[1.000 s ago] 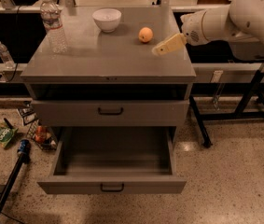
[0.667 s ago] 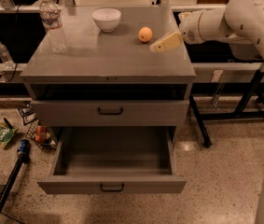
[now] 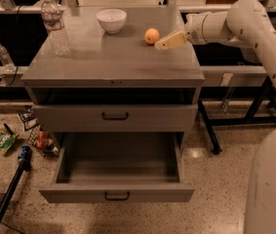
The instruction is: Place orange into middle drawer
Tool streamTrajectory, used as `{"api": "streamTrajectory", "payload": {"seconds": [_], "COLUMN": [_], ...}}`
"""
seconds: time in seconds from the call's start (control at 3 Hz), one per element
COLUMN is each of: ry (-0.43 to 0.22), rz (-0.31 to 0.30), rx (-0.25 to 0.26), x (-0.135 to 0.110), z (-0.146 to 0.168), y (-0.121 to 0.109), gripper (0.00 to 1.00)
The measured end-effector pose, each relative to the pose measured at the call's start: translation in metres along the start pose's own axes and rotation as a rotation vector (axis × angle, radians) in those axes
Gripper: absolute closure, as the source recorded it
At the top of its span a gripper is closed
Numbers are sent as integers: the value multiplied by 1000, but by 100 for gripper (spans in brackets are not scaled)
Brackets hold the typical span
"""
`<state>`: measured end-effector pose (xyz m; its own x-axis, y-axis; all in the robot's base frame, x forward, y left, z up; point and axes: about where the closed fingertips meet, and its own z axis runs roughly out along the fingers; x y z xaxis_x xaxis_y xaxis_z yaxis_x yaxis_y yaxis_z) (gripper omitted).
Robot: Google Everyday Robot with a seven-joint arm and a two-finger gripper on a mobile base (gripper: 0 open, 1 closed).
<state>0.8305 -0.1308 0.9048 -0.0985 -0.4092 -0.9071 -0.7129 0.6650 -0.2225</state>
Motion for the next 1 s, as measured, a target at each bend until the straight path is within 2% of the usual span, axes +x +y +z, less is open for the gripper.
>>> {"api": "streamTrajectory", "payload": {"seconds": [0.67,1.0], "ry": [-12,-33], "rz": [50,98], "rx": [-36,-38], "x": [-3,-4], "z": [47,75], "y": [3,1], "gripper": [0,0]}}
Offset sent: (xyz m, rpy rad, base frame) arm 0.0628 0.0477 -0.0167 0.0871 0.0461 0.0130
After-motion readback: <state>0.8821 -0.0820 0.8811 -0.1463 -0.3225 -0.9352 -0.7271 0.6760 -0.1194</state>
